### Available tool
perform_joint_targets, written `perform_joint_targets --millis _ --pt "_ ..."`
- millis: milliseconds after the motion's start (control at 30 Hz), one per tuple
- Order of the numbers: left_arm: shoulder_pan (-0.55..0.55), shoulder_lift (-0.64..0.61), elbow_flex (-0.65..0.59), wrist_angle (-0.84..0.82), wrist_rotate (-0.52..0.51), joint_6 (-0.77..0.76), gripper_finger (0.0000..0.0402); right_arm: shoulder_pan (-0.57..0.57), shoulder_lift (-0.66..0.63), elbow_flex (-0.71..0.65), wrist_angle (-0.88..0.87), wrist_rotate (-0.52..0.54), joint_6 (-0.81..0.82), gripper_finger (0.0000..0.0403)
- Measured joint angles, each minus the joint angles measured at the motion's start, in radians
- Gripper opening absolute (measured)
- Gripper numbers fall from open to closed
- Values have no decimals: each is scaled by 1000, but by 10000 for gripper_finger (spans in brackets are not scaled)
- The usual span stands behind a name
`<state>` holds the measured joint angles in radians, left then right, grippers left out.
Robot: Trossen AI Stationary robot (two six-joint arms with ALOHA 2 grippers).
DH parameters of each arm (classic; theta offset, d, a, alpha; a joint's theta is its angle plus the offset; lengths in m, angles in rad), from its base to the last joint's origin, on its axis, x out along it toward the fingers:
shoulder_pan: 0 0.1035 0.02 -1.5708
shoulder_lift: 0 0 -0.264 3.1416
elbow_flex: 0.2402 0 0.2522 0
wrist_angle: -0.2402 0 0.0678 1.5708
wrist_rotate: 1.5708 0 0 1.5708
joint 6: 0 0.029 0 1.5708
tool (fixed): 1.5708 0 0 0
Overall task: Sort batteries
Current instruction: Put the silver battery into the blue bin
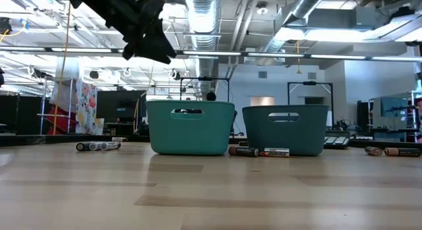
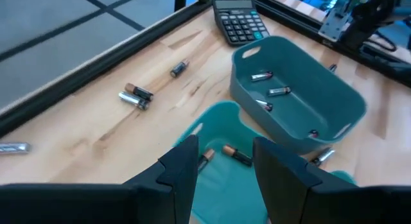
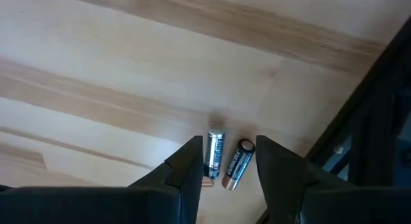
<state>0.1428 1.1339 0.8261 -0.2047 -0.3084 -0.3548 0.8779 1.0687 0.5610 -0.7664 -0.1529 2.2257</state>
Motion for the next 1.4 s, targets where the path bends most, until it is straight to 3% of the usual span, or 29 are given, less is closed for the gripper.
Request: perform_joint_targets --millis 133,267,500,767,1167,1400 --pt "-25 0 0 0 0 -14 141 8 29 -3 17 0 1 159" --pt "-48 0 0 0 0 -56 141 7 103 -27 159 0 -54 159" --pt "-82 0 0 0 0 -101 141 21 231 -26 189 -6 -50 159" --pt "-119 0 0 1 -1 -156 141 31 275 -24 266 -27 -53 154" --pt "-167 0 1 2 -1 -192 141 32 276 -22 285 -40 -59 56" --pt "-163 0 1 -49 -5 -145 141 30 270 -21 282 -37 -85 44"
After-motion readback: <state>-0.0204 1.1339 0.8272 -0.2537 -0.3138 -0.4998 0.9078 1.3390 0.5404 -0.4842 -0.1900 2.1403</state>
